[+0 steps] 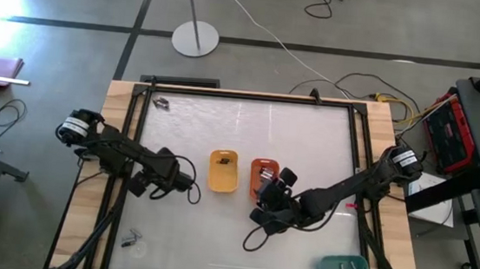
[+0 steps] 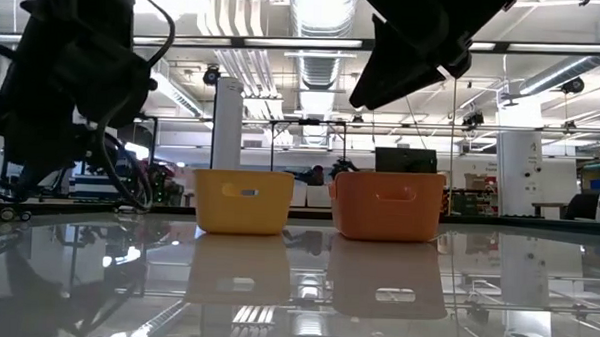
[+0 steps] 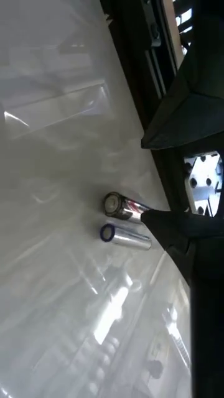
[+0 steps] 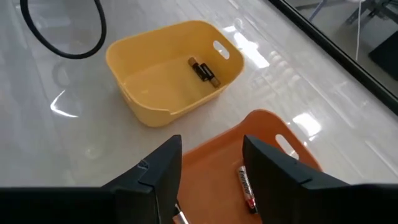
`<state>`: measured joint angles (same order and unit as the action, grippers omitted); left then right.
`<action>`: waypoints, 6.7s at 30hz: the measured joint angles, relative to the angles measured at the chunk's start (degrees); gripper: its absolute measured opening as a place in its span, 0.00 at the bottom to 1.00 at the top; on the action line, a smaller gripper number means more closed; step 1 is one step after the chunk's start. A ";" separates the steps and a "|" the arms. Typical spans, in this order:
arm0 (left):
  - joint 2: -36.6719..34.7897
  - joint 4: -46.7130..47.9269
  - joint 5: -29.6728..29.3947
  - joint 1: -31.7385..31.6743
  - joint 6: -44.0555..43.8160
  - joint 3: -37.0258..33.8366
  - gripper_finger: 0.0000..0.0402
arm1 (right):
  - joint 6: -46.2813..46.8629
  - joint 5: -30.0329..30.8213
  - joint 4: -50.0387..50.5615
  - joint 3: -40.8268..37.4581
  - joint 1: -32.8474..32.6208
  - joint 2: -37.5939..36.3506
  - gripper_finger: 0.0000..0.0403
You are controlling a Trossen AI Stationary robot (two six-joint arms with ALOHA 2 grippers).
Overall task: Sort batteries
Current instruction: Put the silver battery into the orange bin
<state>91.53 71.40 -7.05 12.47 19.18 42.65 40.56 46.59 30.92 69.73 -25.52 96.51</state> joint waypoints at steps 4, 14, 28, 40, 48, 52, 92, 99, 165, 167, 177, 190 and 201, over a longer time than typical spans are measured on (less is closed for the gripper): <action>0.00 -0.94 -1.85 -0.03 -0.10 -1.93 0.38 | 0.07 0.09 -0.38 0.00 0.00 0.00 0.42; -0.02 -4.99 -2.99 -1.18 0.49 -4.60 0.38 | 1.88 0.07 -0.38 -0.07 -0.11 0.00 0.38; 6.55 -5.52 -0.62 -1.17 2.37 -3.65 0.16 | 2.03 0.04 -0.35 -0.68 -0.36 0.00 0.32; 13.62 -2.67 0.14 6.17 -3.47 0.03 0.07 | 2.39 -0.02 -0.29 -0.77 -1.64 -0.02 0.37; 8.52 -4.51 -0.69 14.09 -12.12 2.46 0.07 | 3.84 -0.33 -0.29 -1.22 -3.05 -0.02 0.39; 5.01 -4.90 1.29 15.91 -18.95 4.53 0.07 | 5.12 -0.49 -0.30 -1.18 -4.74 -0.29 0.38; -16.76 -84.03 -8.52 8.39 -29.65 -1.96 0.07 | -30.45 -14.33 -43.26 -2.40 2.76 3.48 0.46; -16.96 -85.98 -9.38 8.48 -30.77 -2.03 0.07 | -30.69 -15.32 -44.21 -2.29 4.59 3.92 0.41; -6.82 -77.82 -23.66 -1.27 -33.15 0.53 0.39 | -26.20 -43.81 20.83 8.50 26.85 10.56 0.10; -7.63 -77.59 -23.47 -1.27 -33.13 0.50 0.39 | -25.87 -44.60 20.71 8.50 27.06 10.56 0.10; -10.23 -77.68 -23.45 -0.87 -32.94 -0.93 0.39 | -24.00 -47.70 17.14 6.25 27.07 10.56 0.10; -10.23 -77.79 -23.39 -0.52 -31.69 -1.04 0.39 | -24.84 -48.15 16.00 5.30 27.06 10.43 0.12; -10.23 -77.72 -23.39 -0.52 -31.67 -1.07 0.39 | -24.87 -48.11 14.60 4.96 27.06 10.45 0.14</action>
<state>81.30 -6.33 -30.44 11.95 -12.49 41.58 15.69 -1.52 45.52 74.70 1.54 106.96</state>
